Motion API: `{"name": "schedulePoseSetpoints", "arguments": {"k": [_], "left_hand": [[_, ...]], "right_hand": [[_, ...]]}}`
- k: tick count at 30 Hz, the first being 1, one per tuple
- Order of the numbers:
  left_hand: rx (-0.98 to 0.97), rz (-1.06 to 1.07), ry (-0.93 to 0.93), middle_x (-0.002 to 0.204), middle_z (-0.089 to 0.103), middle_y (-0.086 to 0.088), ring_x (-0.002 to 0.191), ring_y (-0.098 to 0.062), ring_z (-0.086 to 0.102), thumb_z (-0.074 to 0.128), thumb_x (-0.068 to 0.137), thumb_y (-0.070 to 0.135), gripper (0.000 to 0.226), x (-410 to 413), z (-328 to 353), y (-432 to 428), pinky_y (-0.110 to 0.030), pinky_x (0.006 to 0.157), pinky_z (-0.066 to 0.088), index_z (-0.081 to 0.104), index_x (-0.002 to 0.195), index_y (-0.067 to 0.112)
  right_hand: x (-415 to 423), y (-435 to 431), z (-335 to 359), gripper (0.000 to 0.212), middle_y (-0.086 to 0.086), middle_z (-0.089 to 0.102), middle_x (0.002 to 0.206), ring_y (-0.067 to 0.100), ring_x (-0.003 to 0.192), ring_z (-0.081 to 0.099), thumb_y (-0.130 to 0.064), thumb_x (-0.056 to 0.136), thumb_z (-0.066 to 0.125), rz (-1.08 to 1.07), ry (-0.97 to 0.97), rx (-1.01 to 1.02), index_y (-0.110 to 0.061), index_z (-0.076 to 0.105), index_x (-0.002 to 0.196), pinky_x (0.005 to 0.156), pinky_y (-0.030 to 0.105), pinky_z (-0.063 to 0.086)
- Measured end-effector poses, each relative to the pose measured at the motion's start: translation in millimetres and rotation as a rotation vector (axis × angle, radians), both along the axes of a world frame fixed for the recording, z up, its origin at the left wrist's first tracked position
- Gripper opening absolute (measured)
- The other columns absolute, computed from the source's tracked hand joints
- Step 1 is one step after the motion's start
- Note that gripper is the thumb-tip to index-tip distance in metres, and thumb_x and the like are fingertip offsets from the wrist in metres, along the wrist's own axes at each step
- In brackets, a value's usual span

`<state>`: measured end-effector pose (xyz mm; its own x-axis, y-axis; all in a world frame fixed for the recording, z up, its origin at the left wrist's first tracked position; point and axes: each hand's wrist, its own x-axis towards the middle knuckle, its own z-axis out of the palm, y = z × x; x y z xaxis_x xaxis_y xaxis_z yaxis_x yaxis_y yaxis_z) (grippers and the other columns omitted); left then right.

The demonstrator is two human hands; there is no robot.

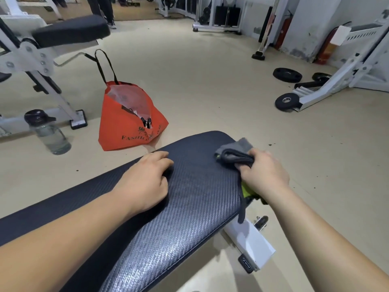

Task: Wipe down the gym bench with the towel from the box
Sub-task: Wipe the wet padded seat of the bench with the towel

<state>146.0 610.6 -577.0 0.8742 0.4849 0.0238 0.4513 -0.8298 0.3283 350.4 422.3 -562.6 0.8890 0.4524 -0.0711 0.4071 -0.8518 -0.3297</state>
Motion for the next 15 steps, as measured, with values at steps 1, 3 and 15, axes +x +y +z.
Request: {"name": "schedulePoseSetpoints", "arguments": {"k": [1, 3, 15], "left_hand": [[0.004, 0.001, -0.006, 0.156, 0.044, 0.002, 0.145, -0.019, 0.037, 0.045, 0.085, 0.012, 0.054, -2, 1, -2, -0.042, 0.119, 0.035, 0.059, 0.136, 0.022], [0.011, 0.009, -0.021, 0.152, 0.048, 0.003, 0.142, -0.019, 0.04, 0.045, 0.085, 0.015, 0.052, -3, 4, -5, -0.043, 0.116, 0.039, 0.06, 0.135, 0.021], [0.054, 0.074, -0.081, 0.124, 0.061, 0.006, 0.12, -0.019, 0.053, 0.053, 0.085, 0.017, 0.043, -55, 16, -15, -0.037, 0.104, 0.046, 0.067, 0.124, 0.02]], "right_hand": [[-2, 1, -1, 0.031, 0.006, 0.061, 0.121, 0.035, 0.119, 0.058, -0.047, 0.089, 0.063, -0.021, -0.032, -0.034, -0.032, 0.062, 0.116, 0.087, 0.042, 0.05], [-19, 8, 2, 0.041, 0.009, 0.059, 0.128, 0.036, 0.123, 0.057, -0.043, 0.09, 0.06, 0.05, -0.05, -0.122, -0.022, 0.058, 0.125, 0.091, 0.044, 0.051], [-47, 11, 14, 0.033, 0.006, 0.067, 0.119, 0.035, 0.112, 0.064, -0.044, 0.092, 0.055, 0.126, -0.039, -0.203, -0.02, 0.052, 0.115, 0.073, 0.037, 0.041]]}}
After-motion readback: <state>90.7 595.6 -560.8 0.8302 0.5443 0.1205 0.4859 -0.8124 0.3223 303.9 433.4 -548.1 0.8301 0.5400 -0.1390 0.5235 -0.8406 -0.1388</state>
